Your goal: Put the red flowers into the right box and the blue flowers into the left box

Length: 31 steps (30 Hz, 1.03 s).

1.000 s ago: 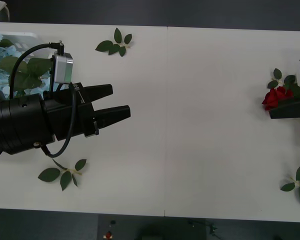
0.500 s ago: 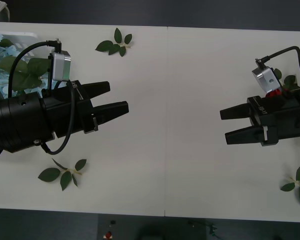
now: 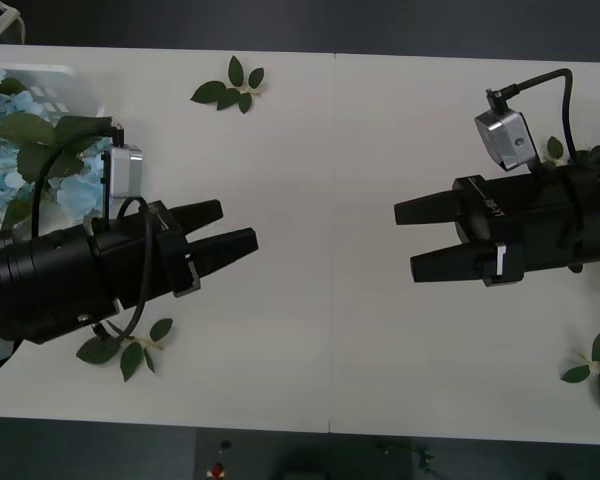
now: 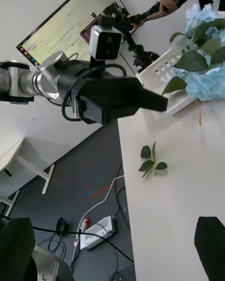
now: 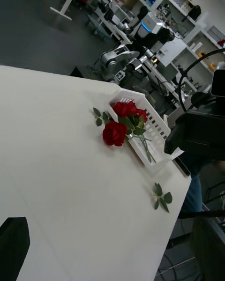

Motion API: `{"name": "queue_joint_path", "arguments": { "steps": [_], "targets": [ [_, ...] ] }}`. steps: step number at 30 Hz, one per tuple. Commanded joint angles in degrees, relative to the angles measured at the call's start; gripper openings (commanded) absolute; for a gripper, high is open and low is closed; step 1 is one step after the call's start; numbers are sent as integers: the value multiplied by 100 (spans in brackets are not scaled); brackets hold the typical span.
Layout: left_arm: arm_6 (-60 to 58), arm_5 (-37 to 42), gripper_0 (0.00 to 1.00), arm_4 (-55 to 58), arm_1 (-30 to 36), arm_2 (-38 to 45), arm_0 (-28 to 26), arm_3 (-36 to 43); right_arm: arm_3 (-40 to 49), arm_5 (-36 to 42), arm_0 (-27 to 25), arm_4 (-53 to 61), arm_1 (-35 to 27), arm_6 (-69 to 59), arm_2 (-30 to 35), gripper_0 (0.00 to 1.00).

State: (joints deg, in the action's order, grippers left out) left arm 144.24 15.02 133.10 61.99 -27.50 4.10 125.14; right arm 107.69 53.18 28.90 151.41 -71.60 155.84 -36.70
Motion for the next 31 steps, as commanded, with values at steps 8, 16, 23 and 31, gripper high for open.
{"name": "queue_joint_path", "arguments": {
  "steps": [8,16,23,31],
  "targets": [
    [439,80,100,567,296,26,-32,45,120,-167,19,117,67,-84,66,100],
    [456,88,100,594,648,-264,425,63,120,-167,19,117,67,-84,66,100],
    [456,88,100,594,648,-264,425,63,120,-167,19,117,67,-84,66,100],
    [456,88,100,594,648,-264,425,63,120,-167,19,117,67,-84,66,100]
  ]
}}
